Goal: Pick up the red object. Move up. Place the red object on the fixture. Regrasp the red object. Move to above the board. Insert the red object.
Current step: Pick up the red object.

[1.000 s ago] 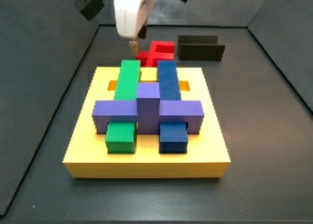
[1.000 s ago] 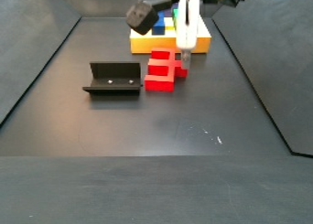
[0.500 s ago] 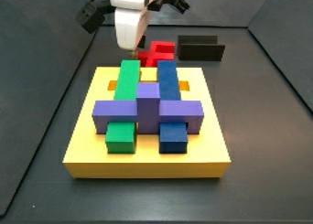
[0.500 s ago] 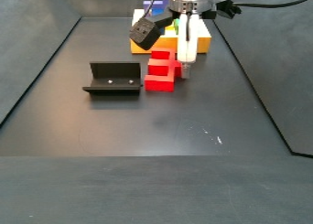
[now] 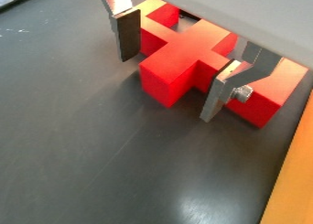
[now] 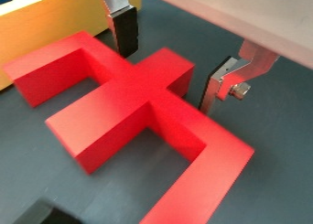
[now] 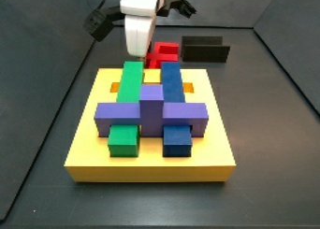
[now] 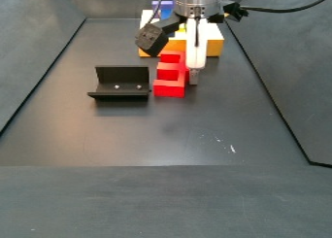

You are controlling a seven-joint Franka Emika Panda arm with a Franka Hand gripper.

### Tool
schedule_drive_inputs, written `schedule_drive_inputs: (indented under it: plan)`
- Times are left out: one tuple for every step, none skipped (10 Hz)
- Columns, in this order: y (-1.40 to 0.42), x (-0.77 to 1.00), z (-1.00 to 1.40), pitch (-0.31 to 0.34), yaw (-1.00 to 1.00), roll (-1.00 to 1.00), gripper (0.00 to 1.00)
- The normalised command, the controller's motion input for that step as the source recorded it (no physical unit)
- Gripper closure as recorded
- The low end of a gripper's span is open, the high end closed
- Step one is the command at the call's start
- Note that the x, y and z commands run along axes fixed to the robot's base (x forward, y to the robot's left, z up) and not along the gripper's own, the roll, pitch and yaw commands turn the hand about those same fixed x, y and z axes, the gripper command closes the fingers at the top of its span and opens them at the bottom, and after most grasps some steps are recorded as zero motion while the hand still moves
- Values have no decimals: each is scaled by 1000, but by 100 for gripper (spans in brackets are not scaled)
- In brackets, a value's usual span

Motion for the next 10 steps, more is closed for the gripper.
schedule_drive_inputs:
  plan:
    - [0, 131, -74, 27, -11, 31, 0]
    - [0, 114, -37, 26, -34, 0, 0]
    - [0, 69, 0, 4, 0, 0, 0]
    - [0, 0, 0, 0, 0, 0, 0]
    - [0, 0, 0, 0, 0, 0, 100]
    - [0, 0, 0, 0, 0, 0, 100]
    - [0, 0, 0, 0, 0, 0, 100]
    - [0, 0, 0, 0, 0, 0, 100]
    - [0, 0, 0, 0, 0, 0, 100]
    - [0, 0, 0, 0, 0, 0, 100]
